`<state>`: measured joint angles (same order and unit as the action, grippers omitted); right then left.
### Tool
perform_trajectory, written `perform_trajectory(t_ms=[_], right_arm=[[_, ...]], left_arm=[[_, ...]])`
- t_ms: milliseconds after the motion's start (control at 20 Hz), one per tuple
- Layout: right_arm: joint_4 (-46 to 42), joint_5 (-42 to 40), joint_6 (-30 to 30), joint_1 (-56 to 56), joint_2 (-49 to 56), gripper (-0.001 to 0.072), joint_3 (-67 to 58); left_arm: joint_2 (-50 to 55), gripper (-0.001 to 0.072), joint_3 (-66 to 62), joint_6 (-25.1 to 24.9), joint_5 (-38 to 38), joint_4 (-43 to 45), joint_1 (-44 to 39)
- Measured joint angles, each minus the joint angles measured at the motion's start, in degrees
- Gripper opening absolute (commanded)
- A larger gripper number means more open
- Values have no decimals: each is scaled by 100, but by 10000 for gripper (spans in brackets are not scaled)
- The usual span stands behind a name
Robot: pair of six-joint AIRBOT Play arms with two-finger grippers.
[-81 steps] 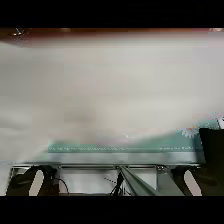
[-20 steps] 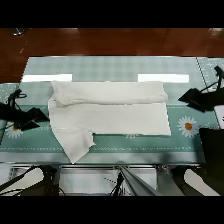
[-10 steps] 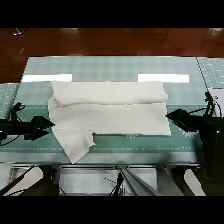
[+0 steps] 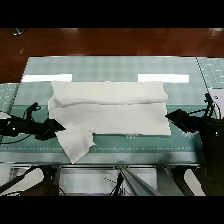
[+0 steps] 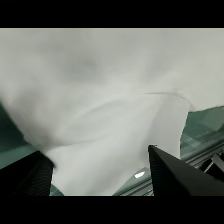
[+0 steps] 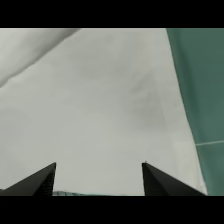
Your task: Fold the shirts.
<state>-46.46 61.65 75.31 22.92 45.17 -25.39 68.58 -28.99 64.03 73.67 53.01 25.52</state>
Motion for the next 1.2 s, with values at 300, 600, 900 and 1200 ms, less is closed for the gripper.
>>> perform_trajectory(t_ms=[300,600,900,1200], right_arm=[[-138,-133,87,260,2,622,-70],[-1285,424,297,1115,4,622,-85],[-1300,964,256,1266,382,621,157],[-782,826,-170,1287,1147,621,205]], left_arm=[[256,26,59,-94,-332,111,-505],[35,25,42,-131,-286,-142,-334],[-42,26,2,-136,-223,-363,-267],[-52,25,0,-140,-238,-411,-260]])
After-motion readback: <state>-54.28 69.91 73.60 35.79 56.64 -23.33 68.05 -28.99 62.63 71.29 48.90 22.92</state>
